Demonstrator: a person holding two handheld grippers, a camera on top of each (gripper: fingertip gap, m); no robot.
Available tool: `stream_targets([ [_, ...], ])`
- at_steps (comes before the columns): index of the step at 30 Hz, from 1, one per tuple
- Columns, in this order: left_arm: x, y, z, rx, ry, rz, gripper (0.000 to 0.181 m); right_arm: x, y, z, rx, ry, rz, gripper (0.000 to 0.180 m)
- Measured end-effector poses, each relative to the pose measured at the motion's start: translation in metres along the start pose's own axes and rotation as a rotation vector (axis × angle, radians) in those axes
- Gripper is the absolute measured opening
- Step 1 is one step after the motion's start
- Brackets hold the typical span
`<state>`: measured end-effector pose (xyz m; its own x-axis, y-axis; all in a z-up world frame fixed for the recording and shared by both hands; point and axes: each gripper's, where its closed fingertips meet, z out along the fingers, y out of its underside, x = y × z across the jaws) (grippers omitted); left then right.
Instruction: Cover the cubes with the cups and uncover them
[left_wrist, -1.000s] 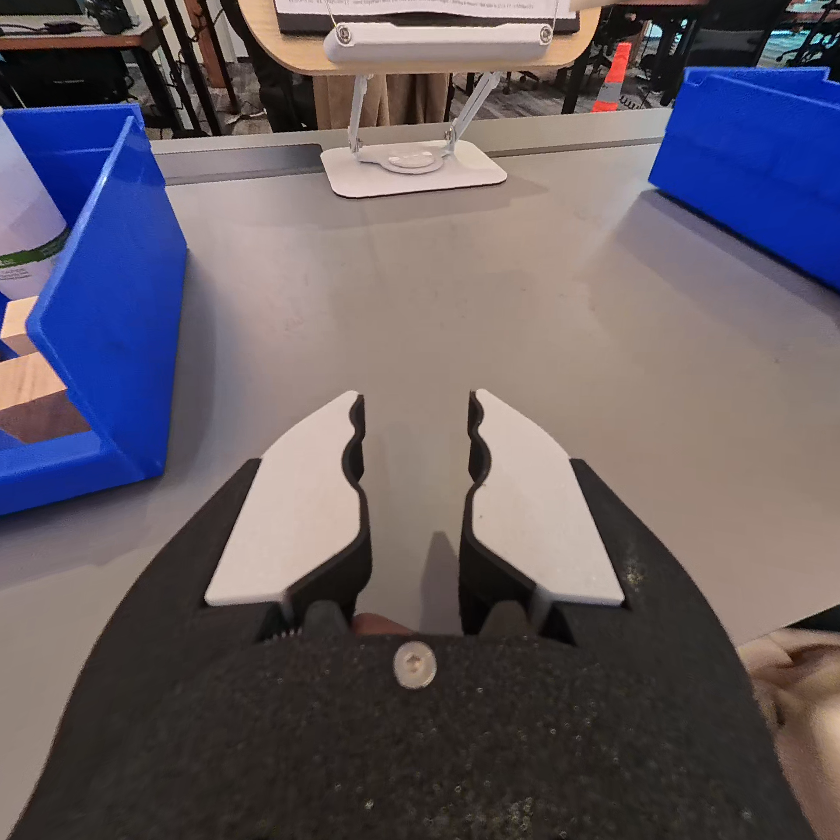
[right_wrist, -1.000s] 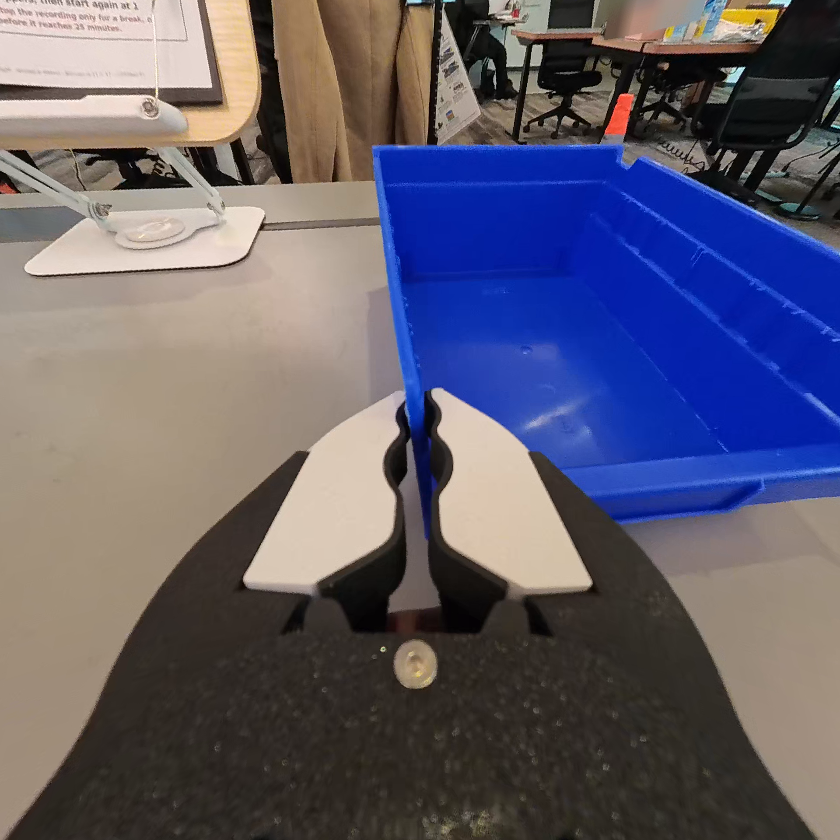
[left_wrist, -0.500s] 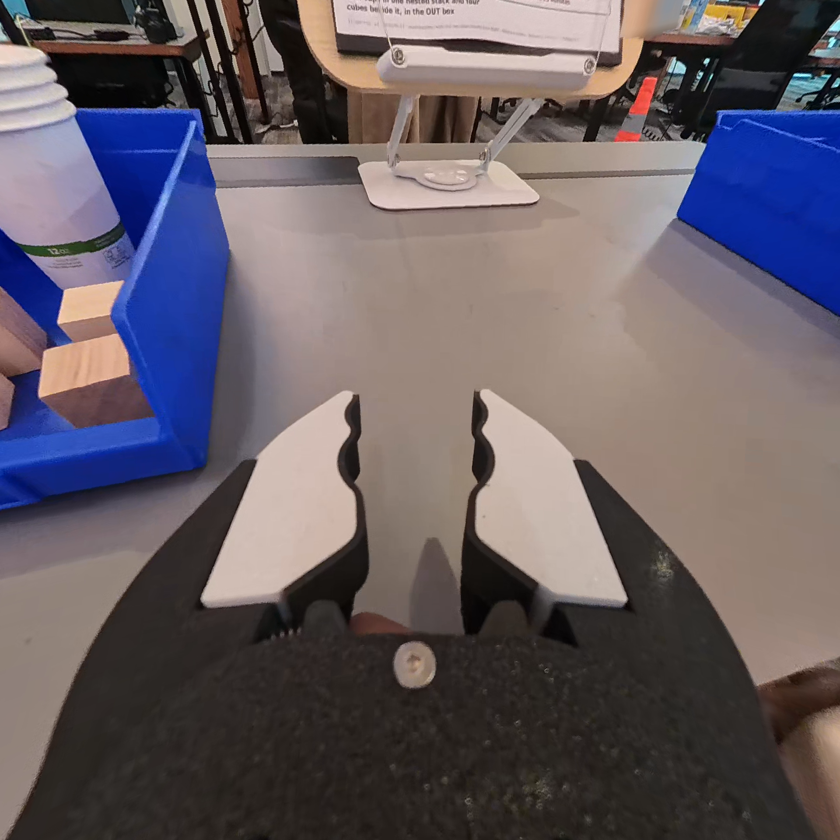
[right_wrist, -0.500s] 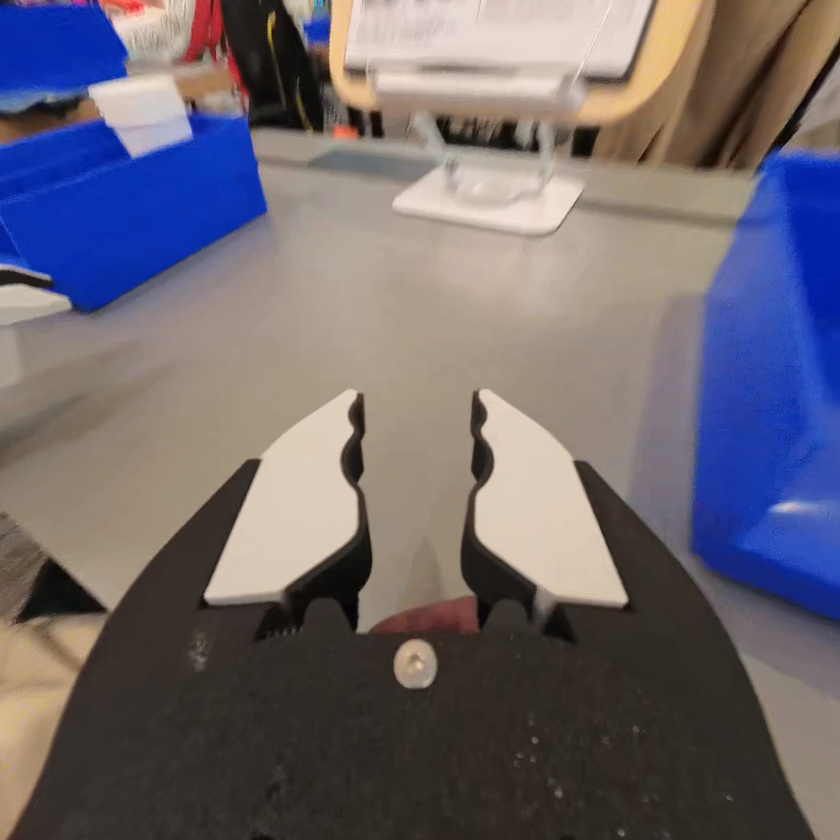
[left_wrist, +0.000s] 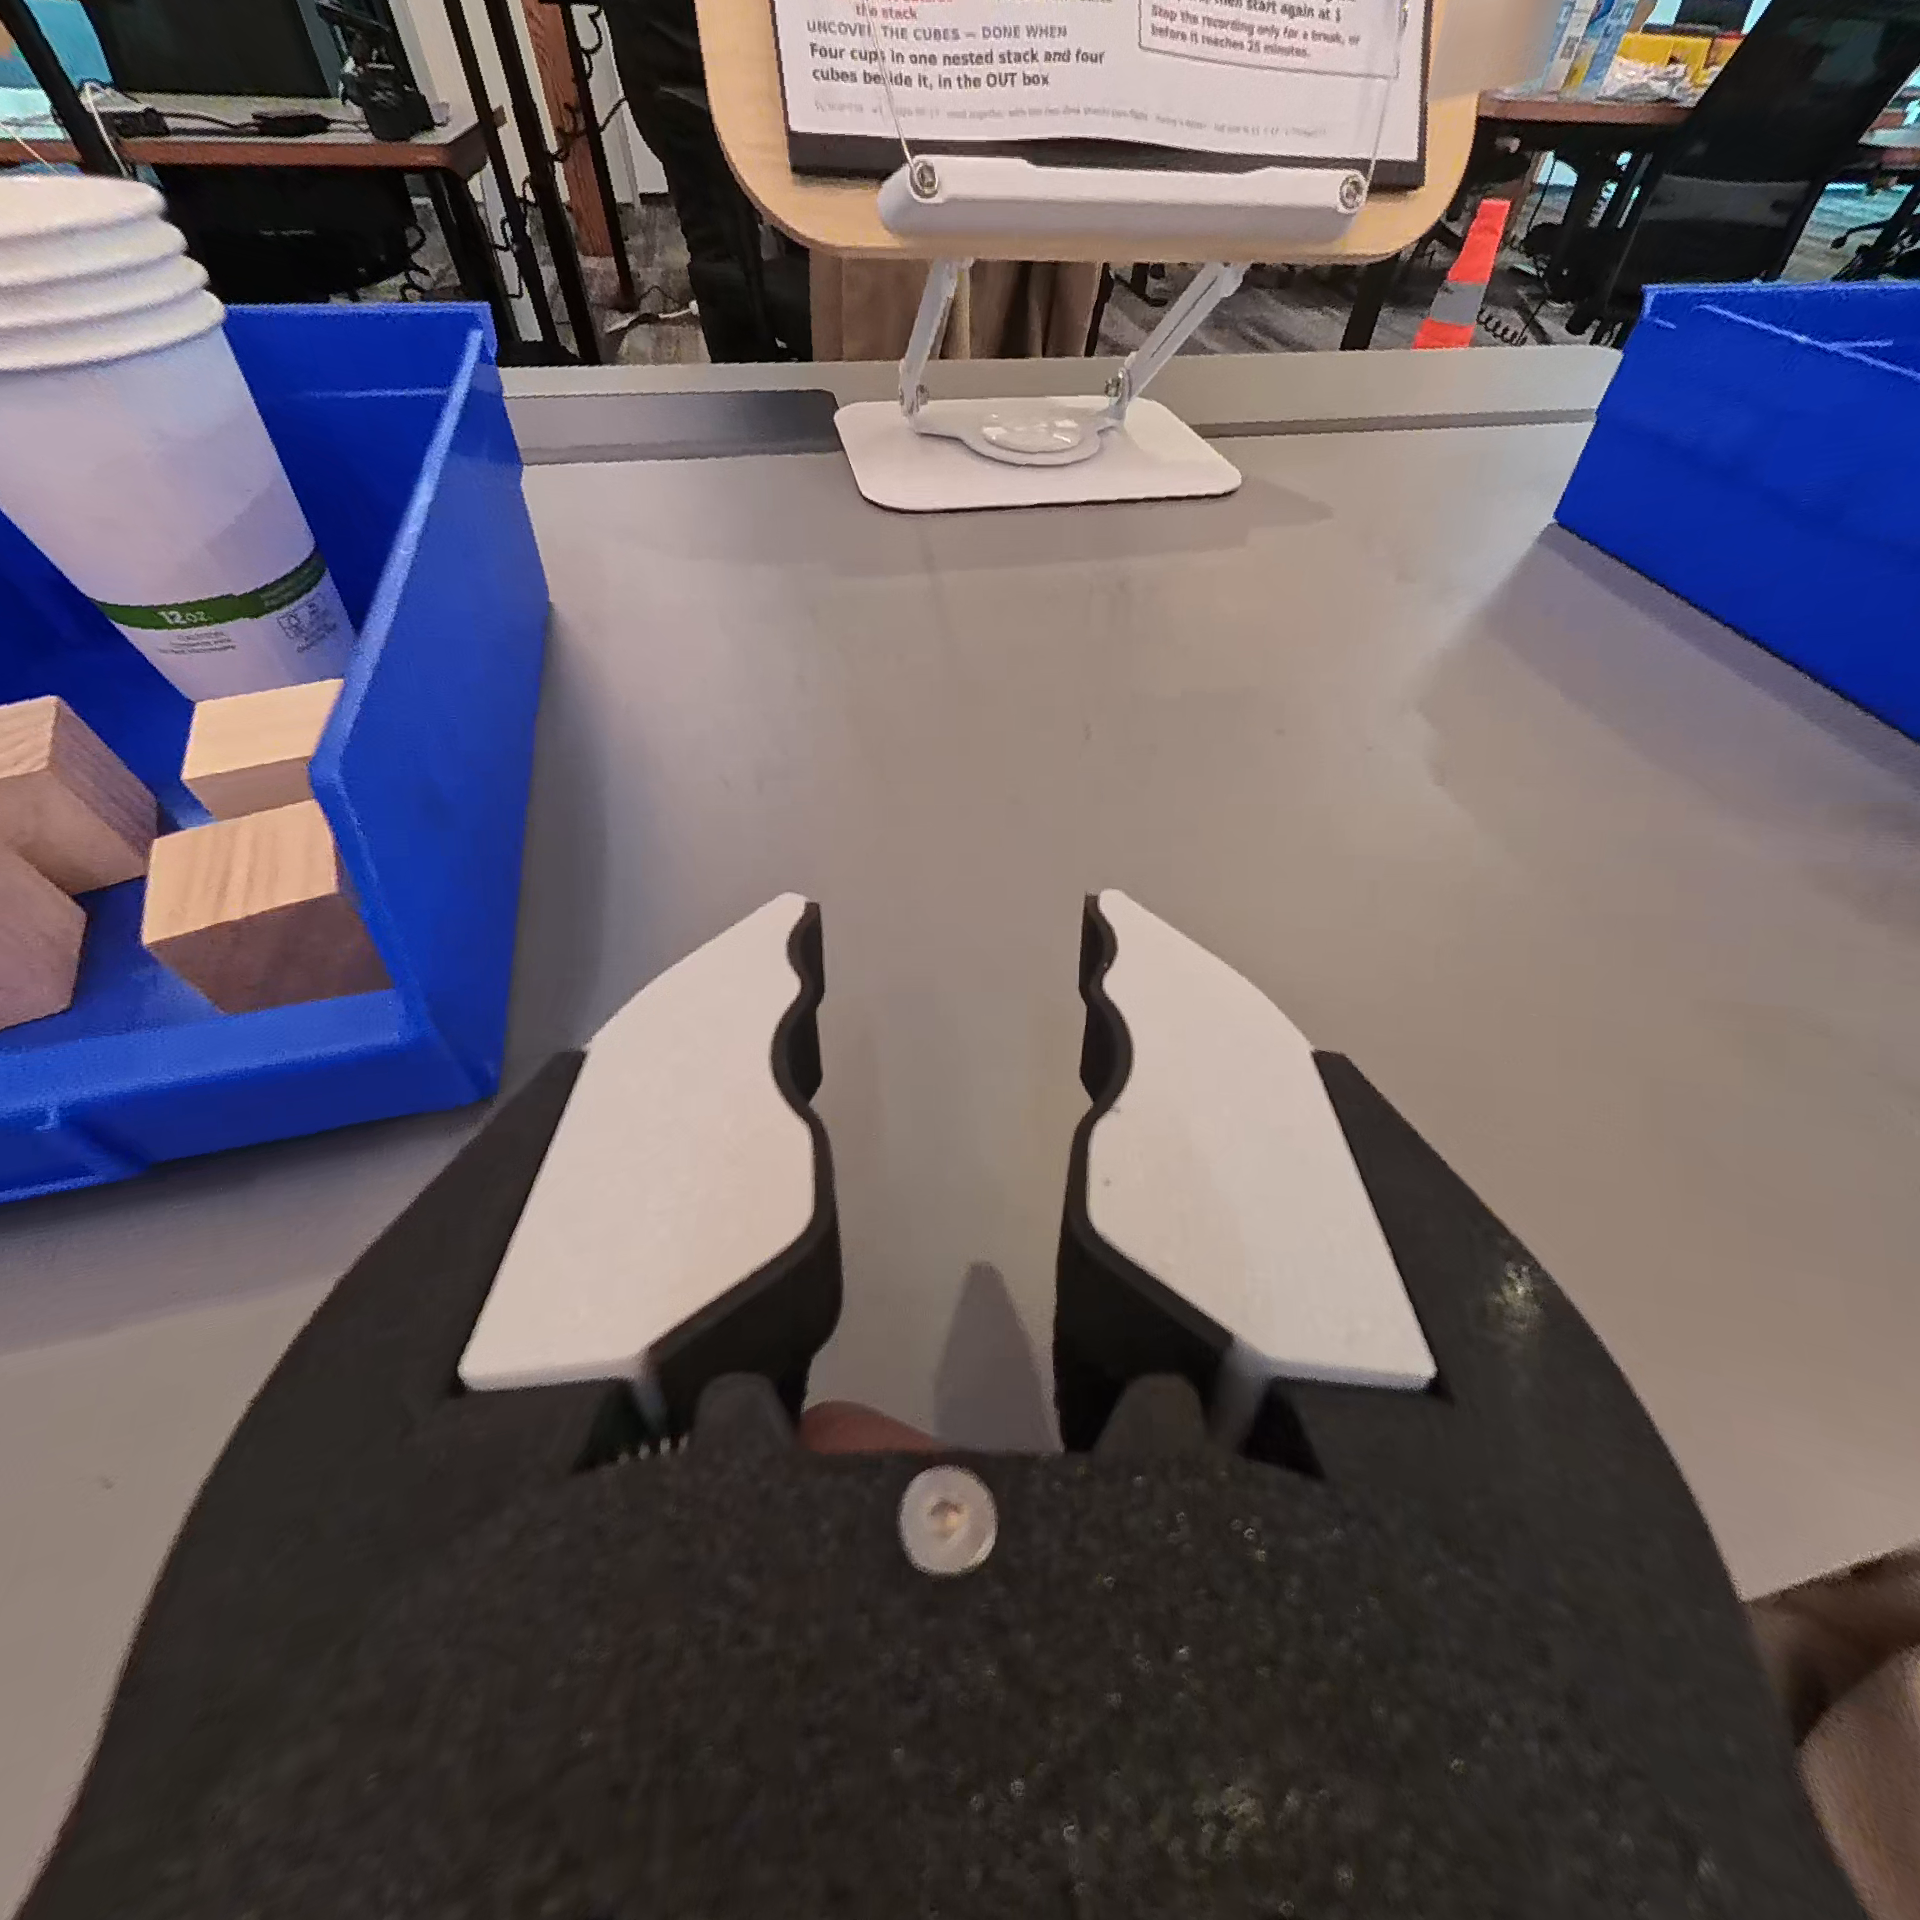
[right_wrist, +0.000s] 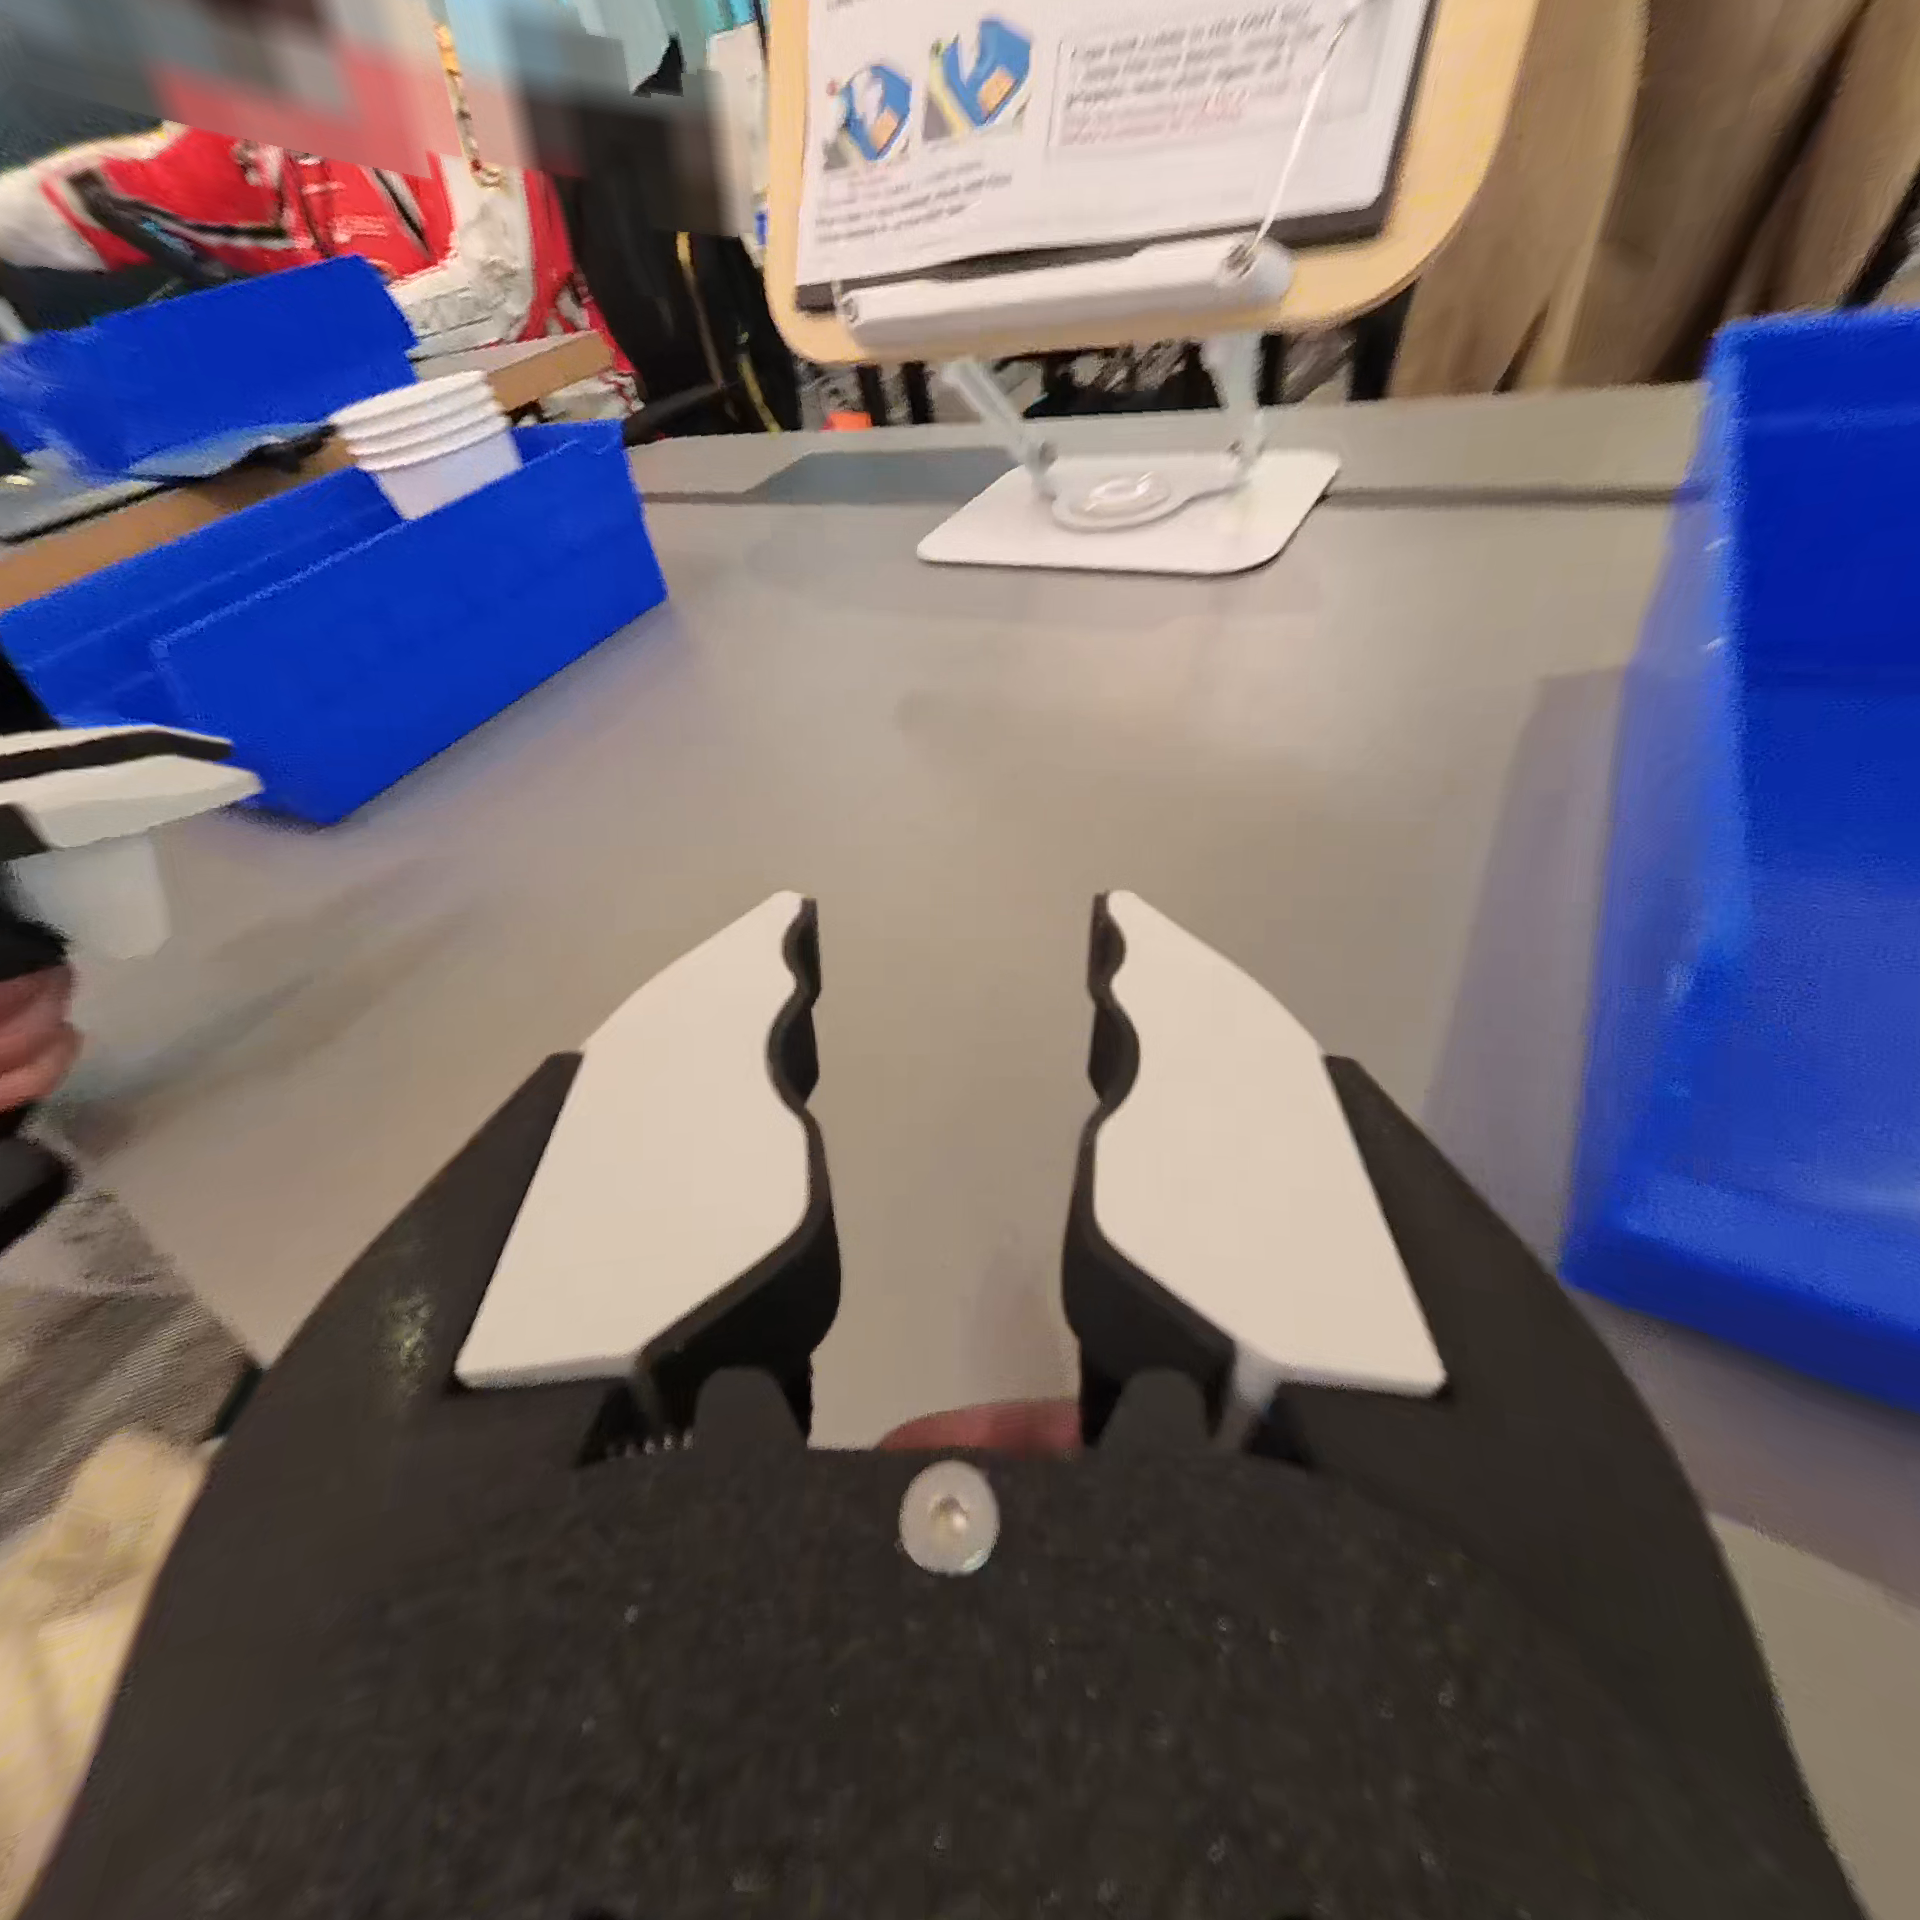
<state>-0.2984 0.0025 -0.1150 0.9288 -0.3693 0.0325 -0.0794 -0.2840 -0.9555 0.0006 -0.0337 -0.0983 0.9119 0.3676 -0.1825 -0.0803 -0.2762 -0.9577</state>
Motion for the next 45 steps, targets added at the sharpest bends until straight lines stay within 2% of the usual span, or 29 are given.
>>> stream_targets([
  [3,-0.003,0.003,0.001,-0.011,-0.002,-0.004,0.047,0.011,-0.005,-0.003,0.016,0.103,-0.083,0.059],
  [6,-0.002,0.011,0.000,-0.033,0.010,-0.023,0.048,0.005,-0.002,0.001,0.001,0.091,-0.074,0.066],
  [24,0.010,0.014,-0.004,-0.062,0.057,0.004,0.050,0.001,-0.006,0.000,0.034,0.050,-0.058,0.050],
  [30,0.006,0.008,-0.015,-0.074,0.060,-0.007,0.050,0.000,0.004,0.009,-0.024,0.053,-0.105,0.046],
  [32,-0.013,-0.010,-0.025,-0.053,0.003,-0.016,0.049,-0.001,0.005,0.009,-0.023,0.052,-0.103,0.044],
  [34,-0.054,-0.037,-0.037,-0.034,-0.115,-0.038,0.042,-0.004,0.005,0.008,-0.023,0.035,-0.085,0.043],
  [36,-0.103,-0.048,-0.040,-0.152,-0.211,-0.039,0.044,-0.008,0.005,0.007,-0.025,0.021,-0.085,0.043],
  [38,-0.149,-0.048,-0.033,-0.320,-0.263,-0.035,0.054,-0.011,0.005,0.006,-0.023,0.019,-0.098,0.043],
  [40,-0.189,-0.042,-0.014,-0.441,-0.283,-0.089,0.054,-0.012,0.006,0.005,-0.034,0.015,-0.107,0.043],
  [42,-0.212,-0.024,0.010,-0.580,-0.252,-0.169,0.054,-0.014,0.004,0.003,-0.027,0.007,-0.107,0.042],
  [45,-0.245,0.004,0.035,-0.738,-0.311,-0.191,0.056,-0.014,0.001,0.001,-0.022,0.004,-0.107,0.041],
])
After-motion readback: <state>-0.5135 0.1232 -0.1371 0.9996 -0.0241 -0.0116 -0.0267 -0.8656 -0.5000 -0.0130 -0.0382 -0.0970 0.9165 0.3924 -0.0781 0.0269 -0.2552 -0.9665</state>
